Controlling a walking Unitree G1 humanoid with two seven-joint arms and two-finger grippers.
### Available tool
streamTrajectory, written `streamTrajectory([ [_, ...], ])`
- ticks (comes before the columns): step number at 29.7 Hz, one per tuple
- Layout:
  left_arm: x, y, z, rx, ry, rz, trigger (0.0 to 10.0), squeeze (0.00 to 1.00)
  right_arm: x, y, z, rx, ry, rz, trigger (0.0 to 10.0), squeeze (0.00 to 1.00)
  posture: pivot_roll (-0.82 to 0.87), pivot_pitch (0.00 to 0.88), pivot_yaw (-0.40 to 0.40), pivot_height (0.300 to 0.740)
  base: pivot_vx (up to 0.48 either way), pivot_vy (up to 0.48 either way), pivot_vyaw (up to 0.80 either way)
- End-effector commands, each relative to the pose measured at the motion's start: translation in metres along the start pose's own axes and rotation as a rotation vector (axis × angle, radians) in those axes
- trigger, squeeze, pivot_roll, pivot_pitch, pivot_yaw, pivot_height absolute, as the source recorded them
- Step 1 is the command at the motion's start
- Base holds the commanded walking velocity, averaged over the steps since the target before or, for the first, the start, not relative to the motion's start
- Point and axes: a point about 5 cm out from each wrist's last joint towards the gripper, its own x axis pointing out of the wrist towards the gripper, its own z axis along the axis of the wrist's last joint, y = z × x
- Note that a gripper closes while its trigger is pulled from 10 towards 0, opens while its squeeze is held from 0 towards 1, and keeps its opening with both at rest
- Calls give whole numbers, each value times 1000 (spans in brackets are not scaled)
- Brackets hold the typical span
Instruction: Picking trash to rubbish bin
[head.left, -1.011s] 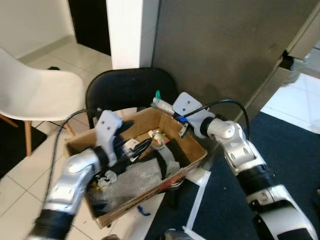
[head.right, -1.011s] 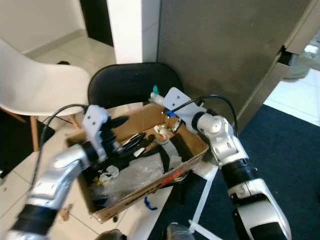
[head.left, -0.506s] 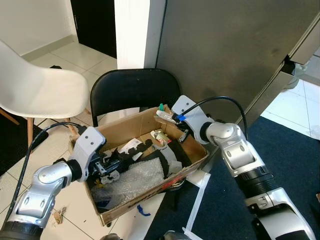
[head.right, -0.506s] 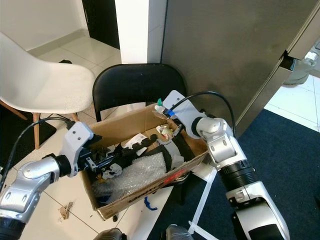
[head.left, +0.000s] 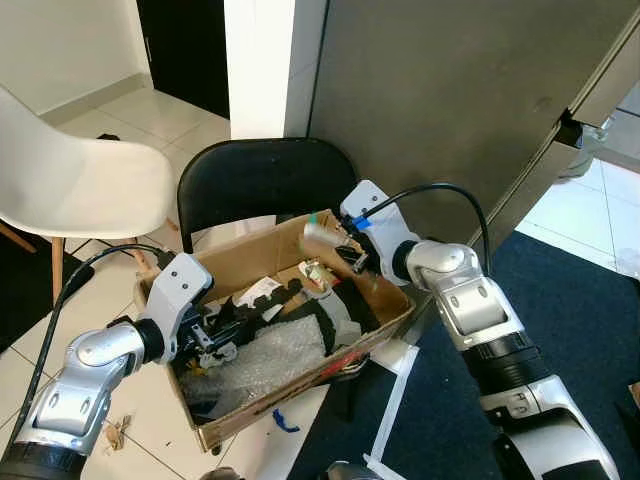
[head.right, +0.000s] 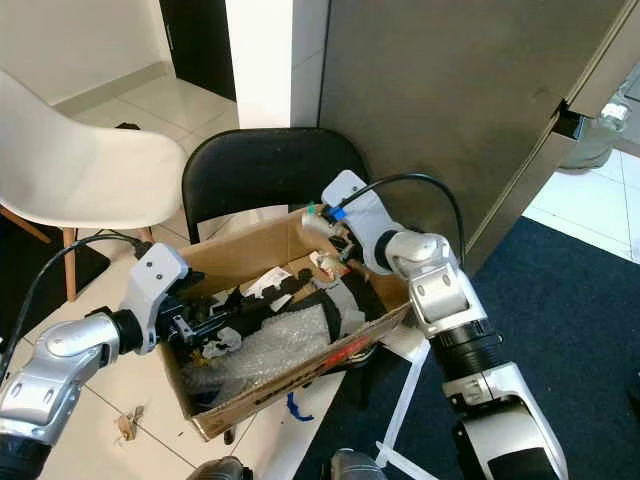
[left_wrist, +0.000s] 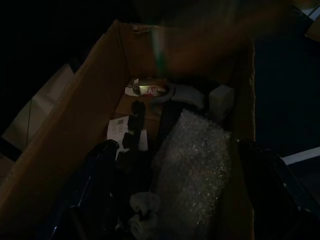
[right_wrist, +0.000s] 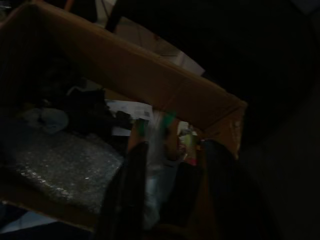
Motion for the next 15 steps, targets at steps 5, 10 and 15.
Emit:
streamTrajectory([
  [5, 6, -3, 11, 23, -33, -23, 10000, 0, -3, -1, -2, 14, 6, 11, 10000, 1000, -8, 0, -85, 740, 0, 0, 0],
  [10, 14, -2, 23, 23, -103, 8, 10000, 0, -6, -6, 6, 45, -97, -12, 10000, 1000, -12, 0, -85, 740, 0, 0, 0],
  [15, 36, -6, 51, -34, -271, 70, 10000, 0, -4, -9, 13, 101, -238, -51, 10000, 0, -14, 0, -84, 740, 0, 0, 0],
])
